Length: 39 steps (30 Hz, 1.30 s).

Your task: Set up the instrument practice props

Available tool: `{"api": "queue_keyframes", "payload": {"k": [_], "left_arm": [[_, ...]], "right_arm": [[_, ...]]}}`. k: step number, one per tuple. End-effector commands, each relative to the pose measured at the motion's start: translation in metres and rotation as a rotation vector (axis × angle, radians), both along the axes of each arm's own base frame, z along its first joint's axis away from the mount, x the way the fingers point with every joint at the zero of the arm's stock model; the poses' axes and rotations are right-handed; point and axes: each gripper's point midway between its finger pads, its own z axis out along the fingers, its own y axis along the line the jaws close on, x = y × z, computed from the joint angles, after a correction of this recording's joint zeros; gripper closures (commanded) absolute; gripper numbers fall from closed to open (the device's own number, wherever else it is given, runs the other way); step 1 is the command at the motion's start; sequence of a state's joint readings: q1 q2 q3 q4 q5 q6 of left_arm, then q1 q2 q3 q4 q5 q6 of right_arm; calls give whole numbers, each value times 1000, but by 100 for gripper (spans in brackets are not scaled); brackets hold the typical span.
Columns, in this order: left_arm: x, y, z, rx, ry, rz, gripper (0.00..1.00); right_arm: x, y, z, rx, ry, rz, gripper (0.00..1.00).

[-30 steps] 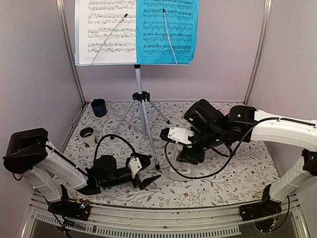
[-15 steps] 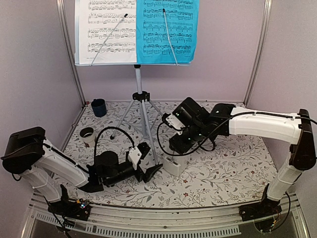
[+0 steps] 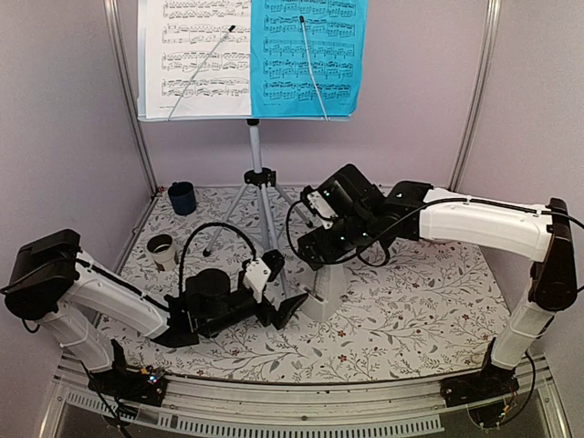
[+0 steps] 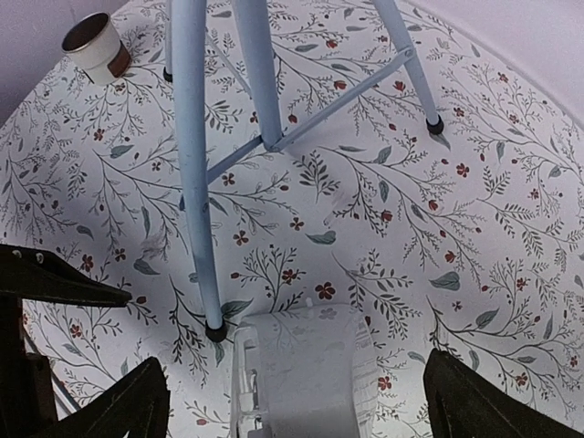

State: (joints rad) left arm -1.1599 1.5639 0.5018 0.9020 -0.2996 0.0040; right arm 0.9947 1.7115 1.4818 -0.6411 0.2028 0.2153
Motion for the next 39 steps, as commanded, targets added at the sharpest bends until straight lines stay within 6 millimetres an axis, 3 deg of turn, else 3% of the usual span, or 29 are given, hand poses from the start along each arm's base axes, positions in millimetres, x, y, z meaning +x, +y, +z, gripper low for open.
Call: {"api": "queue_keyframes", "payload": {"k": [1, 4, 8, 13, 18, 24, 32, 35, 39], "left_arm": [[3, -12, 0, 18, 23, -23, 3], [2, -25, 2, 8, 61, -49, 1], [5, -40, 11, -41, 106, -35, 1], [16, -57, 16, -78, 161, 16, 1], [29, -72, 5, -35, 171, 56, 1], [43, -81, -13, -26, 230, 132, 4], [59, -85, -34, -24, 269, 157, 10], [63, -88, -35, -23, 261, 138, 17], [62, -95, -23, -47, 228, 100, 38]], "right_arm": [[6, 5, 56, 147, -87, -3, 1], [8, -8, 77, 238, -106, -12, 1], [7, -39, 93, 414, -131, -17, 1], [3, -93, 80, 570, -136, -61, 1], [-7, -122, 48, 631, -98, -82, 0], [-8, -139, 11, 674, -14, -127, 2], [-21, -136, -18, 721, 72, -62, 3], [-28, -131, -27, 737, 131, -30, 4], [-29, -132, -39, 731, 167, -27, 5]]}}
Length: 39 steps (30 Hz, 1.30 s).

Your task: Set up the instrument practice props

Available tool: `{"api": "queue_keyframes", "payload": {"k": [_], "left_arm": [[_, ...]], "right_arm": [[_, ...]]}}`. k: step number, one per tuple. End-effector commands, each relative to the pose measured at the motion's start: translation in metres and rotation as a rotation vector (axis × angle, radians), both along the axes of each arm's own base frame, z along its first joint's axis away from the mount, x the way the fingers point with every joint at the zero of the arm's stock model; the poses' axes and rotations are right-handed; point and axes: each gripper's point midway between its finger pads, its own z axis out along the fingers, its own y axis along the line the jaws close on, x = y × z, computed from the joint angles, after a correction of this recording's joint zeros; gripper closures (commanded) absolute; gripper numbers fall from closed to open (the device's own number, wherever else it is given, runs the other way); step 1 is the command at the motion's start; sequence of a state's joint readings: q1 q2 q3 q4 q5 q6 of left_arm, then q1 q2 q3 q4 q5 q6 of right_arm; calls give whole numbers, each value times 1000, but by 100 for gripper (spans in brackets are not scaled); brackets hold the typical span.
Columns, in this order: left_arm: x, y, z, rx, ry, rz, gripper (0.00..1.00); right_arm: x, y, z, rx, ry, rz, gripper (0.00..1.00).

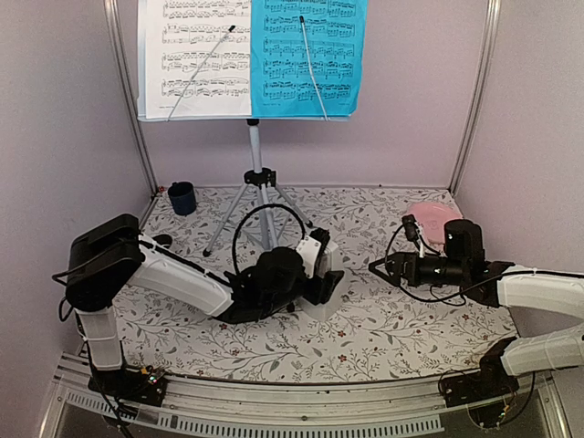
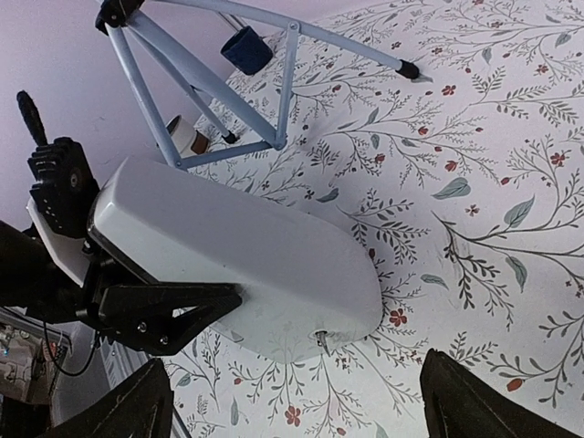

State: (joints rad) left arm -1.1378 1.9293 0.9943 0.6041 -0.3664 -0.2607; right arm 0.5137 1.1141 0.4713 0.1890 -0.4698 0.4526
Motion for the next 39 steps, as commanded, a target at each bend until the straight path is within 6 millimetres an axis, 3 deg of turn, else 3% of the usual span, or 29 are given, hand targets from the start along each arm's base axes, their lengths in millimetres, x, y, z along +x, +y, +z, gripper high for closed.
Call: {"api": "queue_keyframes", "payload": {"k": [1, 5, 9, 16, 26, 32, 39], "left_arm": [[1, -12, 12, -40, -22, -41, 43], [0, -11, 41, -81, -81, -41, 56], [-2, -7, 76, -149, -149, -37, 72], [-5, -7, 133, -200, -297, -31, 75], [-2, -11, 167, -202, -379, -16, 81], [-6, -9, 181, -236, -399, -18, 84], [-10, -8, 185, -239, -411, -26, 88]], "right_arm": [[-4, 4, -1, 51, 8, 48, 6], [-5, 2, -8, 78, 43, 59, 14], [-8, 2, 1, 98, 3, 69, 24], [-11, -3, 14, 117, -97, 58, 39], [-21, 5, 36, 126, -245, 95, 42], [-17, 15, 26, 85, -231, 108, 48], [-11, 33, 19, 29, -235, 121, 52]]}}
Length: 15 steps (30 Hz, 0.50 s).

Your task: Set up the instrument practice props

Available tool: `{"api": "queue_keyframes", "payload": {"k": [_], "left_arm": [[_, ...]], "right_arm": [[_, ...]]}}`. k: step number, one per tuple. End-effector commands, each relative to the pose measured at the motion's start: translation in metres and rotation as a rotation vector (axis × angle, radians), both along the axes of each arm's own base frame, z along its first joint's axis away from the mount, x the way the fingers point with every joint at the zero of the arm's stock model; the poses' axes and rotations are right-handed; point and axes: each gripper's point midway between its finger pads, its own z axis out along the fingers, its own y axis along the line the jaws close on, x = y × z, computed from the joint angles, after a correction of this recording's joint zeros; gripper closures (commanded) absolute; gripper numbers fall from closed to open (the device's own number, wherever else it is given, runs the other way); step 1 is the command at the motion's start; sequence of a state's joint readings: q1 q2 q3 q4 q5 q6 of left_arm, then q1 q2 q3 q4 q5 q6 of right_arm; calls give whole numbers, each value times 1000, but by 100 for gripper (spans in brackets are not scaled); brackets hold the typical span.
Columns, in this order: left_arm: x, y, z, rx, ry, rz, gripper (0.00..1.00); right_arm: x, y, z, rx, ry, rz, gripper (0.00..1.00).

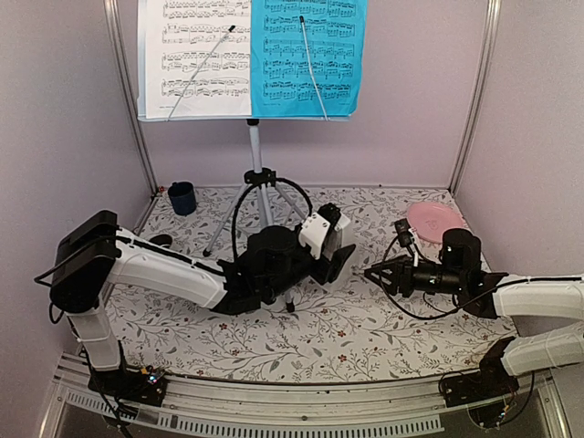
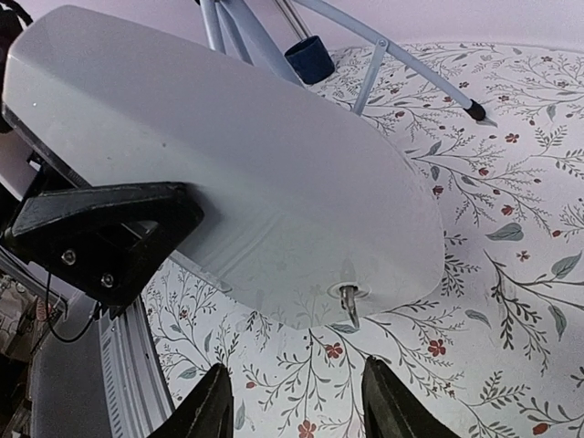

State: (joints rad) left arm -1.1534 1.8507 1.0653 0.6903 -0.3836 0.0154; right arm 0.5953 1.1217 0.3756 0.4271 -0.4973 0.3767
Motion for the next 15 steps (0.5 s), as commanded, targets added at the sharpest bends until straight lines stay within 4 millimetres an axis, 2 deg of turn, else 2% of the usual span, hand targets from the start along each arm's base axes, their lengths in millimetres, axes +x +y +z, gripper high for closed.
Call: {"api": "queue_keyframes", "payload": {"k": [1, 7, 15], "left_arm": [[-11, 8, 95, -229, -122, -8, 88], [-15, 12, 101, -246, -138, -9, 89], [-18, 9, 101, -246, -153, -30, 92]], "right_arm": [[13, 11, 12, -16, -60, -14, 53], [21, 21, 6, -33, -35, -4, 58], [25, 28, 15, -20, -57, 1, 62]]}}
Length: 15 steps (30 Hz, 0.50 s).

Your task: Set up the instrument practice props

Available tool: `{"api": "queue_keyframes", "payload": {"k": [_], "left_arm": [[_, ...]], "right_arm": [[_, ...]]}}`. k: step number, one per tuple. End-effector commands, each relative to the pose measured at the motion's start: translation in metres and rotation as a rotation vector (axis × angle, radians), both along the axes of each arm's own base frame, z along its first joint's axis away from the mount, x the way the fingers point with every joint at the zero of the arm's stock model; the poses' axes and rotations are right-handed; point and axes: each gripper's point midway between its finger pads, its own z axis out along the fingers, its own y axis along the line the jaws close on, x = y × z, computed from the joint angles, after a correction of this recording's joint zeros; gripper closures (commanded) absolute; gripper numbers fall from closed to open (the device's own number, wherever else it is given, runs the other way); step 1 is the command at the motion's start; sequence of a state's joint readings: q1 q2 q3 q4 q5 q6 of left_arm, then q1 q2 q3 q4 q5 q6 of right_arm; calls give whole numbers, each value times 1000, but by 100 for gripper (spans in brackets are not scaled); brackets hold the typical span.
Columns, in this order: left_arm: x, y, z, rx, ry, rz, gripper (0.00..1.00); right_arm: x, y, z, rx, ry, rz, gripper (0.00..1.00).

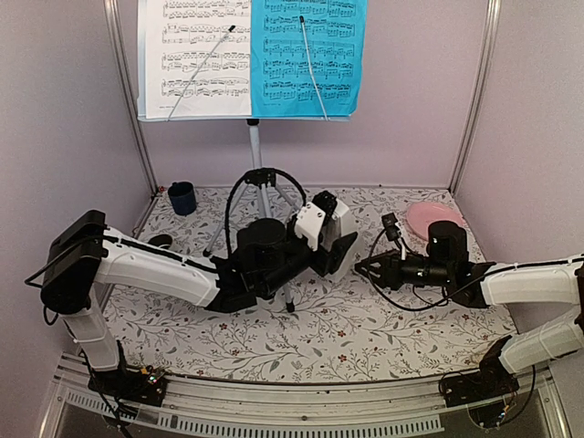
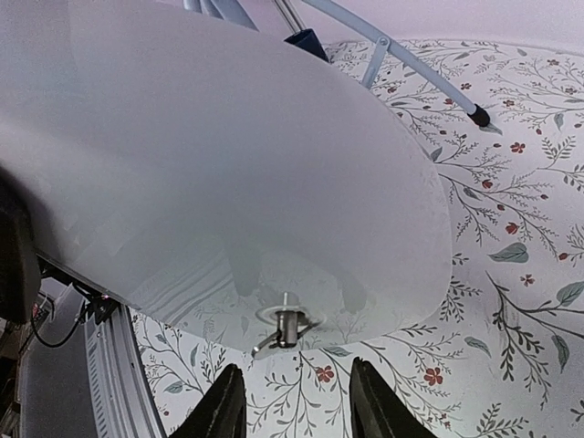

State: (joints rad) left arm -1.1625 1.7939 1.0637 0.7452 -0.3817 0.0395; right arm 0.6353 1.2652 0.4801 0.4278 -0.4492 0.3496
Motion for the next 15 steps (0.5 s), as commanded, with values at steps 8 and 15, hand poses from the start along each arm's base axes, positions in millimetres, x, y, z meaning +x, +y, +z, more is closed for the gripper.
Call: {"api": "queue_keyframes", "payload": {"k": [8, 15], "left_arm": [[-13, 3, 58, -150, -101, -30, 93], [-16, -1, 57, -146, -107, -41, 94]], "right_arm": [[9, 8, 24, 28, -63, -3, 67], [12, 8, 27, 38, -46, -21, 76]]}}
